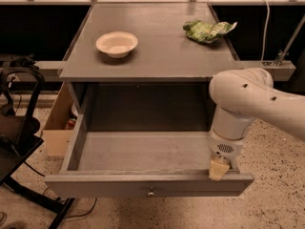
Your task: Open top drawer
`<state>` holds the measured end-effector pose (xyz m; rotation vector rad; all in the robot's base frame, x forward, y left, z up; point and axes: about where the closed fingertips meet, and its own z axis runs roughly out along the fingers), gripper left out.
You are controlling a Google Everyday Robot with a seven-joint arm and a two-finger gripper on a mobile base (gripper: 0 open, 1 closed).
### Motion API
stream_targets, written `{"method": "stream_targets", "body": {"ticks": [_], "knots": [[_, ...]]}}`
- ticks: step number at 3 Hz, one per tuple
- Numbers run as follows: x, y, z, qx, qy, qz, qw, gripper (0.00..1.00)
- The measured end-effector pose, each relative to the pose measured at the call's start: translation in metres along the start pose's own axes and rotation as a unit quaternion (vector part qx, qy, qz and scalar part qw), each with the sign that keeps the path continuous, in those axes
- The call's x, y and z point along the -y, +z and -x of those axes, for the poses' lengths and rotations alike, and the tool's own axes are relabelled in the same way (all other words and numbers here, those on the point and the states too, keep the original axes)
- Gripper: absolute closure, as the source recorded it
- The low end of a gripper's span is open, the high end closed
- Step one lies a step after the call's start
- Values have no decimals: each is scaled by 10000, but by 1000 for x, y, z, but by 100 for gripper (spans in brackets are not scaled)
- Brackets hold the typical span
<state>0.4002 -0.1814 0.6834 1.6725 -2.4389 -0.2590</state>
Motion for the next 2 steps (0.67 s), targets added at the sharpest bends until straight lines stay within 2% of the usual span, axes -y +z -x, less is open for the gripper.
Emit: {"method": "stream_targets", "body": {"ticks": [1,2], "knots": [[0,0,0,0,0,0,10000,0],[0,0,0,0,0,0,10000,0]]}}
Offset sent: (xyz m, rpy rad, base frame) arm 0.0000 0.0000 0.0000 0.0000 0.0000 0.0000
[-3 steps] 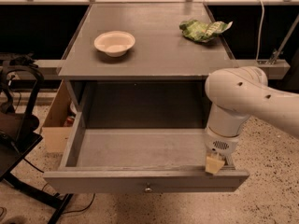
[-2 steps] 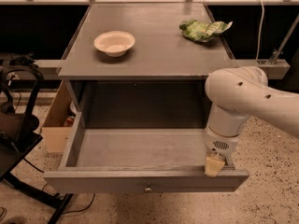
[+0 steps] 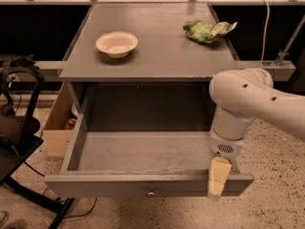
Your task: Open top drawer
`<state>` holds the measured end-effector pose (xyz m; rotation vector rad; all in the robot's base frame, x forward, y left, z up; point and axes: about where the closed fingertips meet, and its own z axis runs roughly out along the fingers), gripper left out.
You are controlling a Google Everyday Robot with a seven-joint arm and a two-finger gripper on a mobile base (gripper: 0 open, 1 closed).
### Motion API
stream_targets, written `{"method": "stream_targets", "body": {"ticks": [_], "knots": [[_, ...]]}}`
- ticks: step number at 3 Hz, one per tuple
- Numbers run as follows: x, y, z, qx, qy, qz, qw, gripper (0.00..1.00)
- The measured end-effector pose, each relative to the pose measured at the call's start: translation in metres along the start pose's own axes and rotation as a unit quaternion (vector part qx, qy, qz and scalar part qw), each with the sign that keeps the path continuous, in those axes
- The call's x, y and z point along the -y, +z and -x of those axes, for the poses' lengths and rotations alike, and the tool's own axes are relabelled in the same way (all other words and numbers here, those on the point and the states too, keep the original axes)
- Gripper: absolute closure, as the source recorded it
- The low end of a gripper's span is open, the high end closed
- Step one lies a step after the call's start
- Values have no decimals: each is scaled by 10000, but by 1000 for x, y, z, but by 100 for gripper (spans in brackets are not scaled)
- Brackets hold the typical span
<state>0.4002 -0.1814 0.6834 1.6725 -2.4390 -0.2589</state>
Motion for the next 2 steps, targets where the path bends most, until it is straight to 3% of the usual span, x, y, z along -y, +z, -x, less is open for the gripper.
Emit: {"method": "stream_targets", "body": {"ticks": [1,2], "knots": [[6,-37,3,-93,-46,-210,9997,0],[13,-112,7,-139,-188,-570,9981,0]]}}
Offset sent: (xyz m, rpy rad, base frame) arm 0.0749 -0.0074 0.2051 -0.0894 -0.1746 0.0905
